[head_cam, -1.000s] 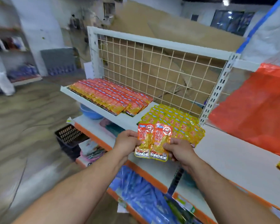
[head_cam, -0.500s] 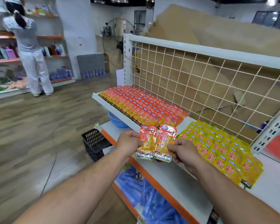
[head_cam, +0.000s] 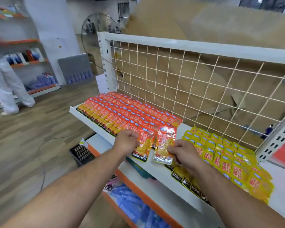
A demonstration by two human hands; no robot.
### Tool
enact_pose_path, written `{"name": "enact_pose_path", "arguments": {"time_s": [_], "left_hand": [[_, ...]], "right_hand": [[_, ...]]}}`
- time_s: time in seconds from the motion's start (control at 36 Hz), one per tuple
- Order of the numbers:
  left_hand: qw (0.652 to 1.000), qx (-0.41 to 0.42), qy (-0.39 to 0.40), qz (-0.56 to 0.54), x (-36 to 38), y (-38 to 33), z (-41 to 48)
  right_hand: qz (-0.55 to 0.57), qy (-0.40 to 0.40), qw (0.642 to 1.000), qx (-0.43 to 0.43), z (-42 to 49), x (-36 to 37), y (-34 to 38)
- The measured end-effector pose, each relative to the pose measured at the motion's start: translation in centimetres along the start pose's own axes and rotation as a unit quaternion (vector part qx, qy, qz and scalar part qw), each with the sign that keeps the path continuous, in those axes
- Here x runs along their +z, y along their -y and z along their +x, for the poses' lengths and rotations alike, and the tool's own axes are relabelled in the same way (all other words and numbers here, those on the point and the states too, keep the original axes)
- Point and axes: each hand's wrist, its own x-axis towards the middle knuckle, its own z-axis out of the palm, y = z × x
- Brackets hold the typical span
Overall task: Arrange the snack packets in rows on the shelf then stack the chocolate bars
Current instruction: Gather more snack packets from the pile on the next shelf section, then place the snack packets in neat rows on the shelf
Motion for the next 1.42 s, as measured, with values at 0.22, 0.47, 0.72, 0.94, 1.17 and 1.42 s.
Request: {"name": "enact_pose_path", "arguments": {"time_s": [0.22, 0.47, 0.72, 0.94, 1.17, 1.42], "left_hand": [[0.997, 0.019, 0.025, 0.069, 1.0, 0.5, 4.1], [0.96, 0.101, 0.052, 0.256, 0.8, 1.0, 6.5], [0.914, 0.195, 0.099, 0.341, -0.4, 1.4, 8.2], [0.882, 0.255, 0.112, 0.379, -1.2, 2.0, 9.4], [0.834, 0.382, 0.08, 0.39, -2.3, 1.6, 10.6], [0.798, 0.422, 0.111, 0.415, -3.3, 0.2, 10.4]], "right_hand": [[-0.021, -0.051, 0.998, 0.025, 1.6, -0.7, -0.9], [-0.028, -0.075, 0.996, 0.048, 1.9, 0.4, -0.1], [-0.021, -0.108, 0.992, 0.056, 2.5, 3.1, 1.1], [-0.001, -0.141, 0.985, 0.098, 2.7, 5.4, 1.0], [0.038, -0.15, 0.974, 0.167, 3.0, 7.7, 1.4], [-0.023, -0.18, 0.962, 0.204, 2.8, 9.8, 1.4]]}}
